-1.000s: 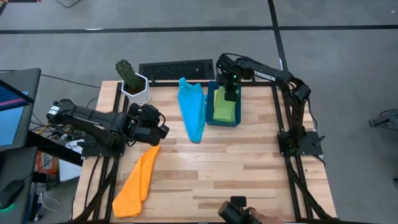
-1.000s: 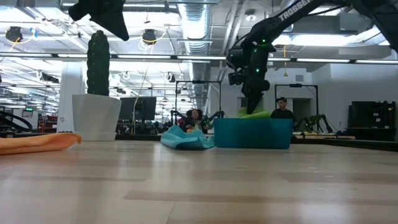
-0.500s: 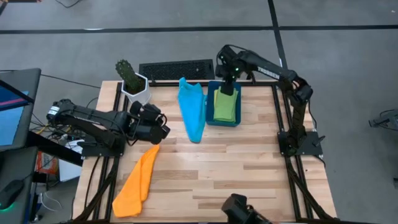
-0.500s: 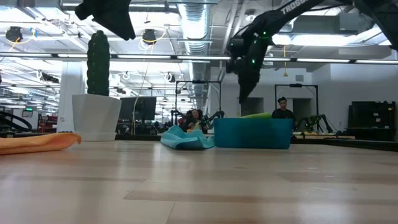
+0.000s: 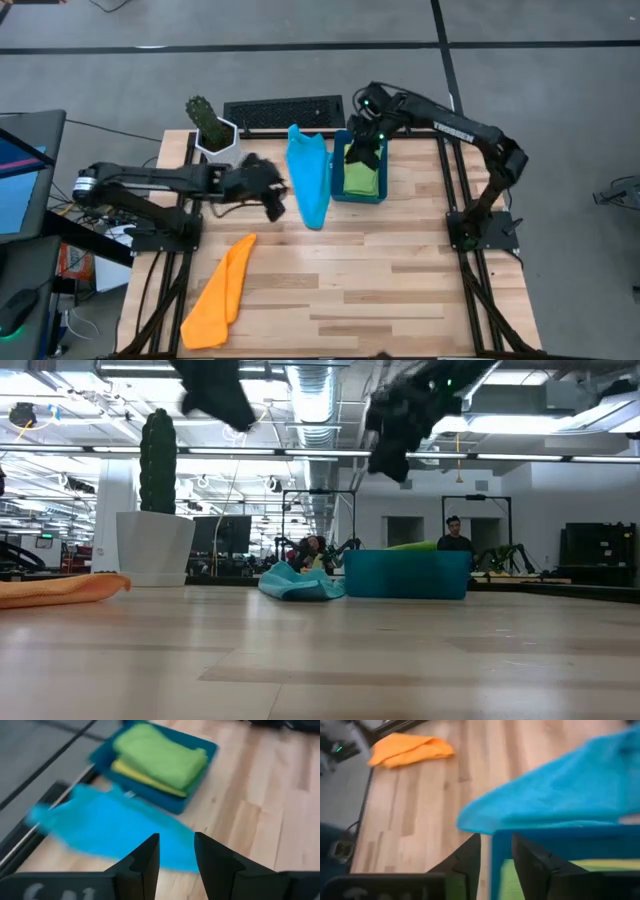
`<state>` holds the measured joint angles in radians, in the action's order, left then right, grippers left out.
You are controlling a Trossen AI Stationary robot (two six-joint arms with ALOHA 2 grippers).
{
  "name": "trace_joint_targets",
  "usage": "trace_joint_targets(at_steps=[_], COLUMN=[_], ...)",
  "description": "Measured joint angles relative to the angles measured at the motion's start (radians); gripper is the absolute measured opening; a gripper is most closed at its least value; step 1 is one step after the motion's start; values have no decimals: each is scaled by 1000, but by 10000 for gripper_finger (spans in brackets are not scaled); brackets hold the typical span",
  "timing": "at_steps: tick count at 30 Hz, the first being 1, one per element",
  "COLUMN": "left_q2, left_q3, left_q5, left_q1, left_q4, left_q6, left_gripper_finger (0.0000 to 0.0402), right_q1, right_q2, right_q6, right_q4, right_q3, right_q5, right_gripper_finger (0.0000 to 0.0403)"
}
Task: Fold microfiber towels
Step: Fold the blue towel
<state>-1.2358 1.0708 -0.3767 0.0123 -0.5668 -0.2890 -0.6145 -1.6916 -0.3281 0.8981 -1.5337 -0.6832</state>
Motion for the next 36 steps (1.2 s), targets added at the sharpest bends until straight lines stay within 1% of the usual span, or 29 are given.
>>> trace_joint_targets(at_steps=[3, 5, 8, 11, 13, 17, 19, 21, 24, 28, 30, 36], left_q2=[-87, -165, -300, -419, -476, -525, -532, -533, -533, -533, -541, -627], left_q3=[-73, -102, -105, -98, -98, -98, -96, -97, -97, -99, -99, -97], left_q5=[98, 128, 185, 211, 239, 320, 309, 260, 232, 176, 171, 186], left_q1=[35, 45, 43, 33, 33, 31, 17, 0, -24, -41, -40, -49], left_q4=[195, 306, 403, 480, 510, 556, 582, 569, 568, 557, 561, 566], left_q6=[160, 226, 301, 307, 273, 227, 225, 238, 274, 285, 285, 266], left_gripper_finger=[114, 115, 119, 130, 141, 171, 187, 201, 212, 212, 208, 204], right_q1=[35, 45, 65, 72, 81, 87, 86, 81, 72, 68, 70, 81], right_q2=[72, 120, 203, 286, 333, 419, 451, 473, 501, 515, 516, 514], right_q6=[11, 26, 72, 110, 128, 145, 146, 149, 160, 164, 164, 172], right_q4=[41, 83, 117, 135, 142, 159, 172, 173, 173, 189, 200, 247], right_q3=[-1, 0, 0, 0, 0, -1, -1, -1, -1, -1, -1, -1], right_q5=[52, 91, 121, 169, 210, 284, 320, 340, 349, 349, 348, 345], right_gripper_finger=[117, 115, 114, 114, 114, 114, 114, 114, 114, 114, 114, 114])
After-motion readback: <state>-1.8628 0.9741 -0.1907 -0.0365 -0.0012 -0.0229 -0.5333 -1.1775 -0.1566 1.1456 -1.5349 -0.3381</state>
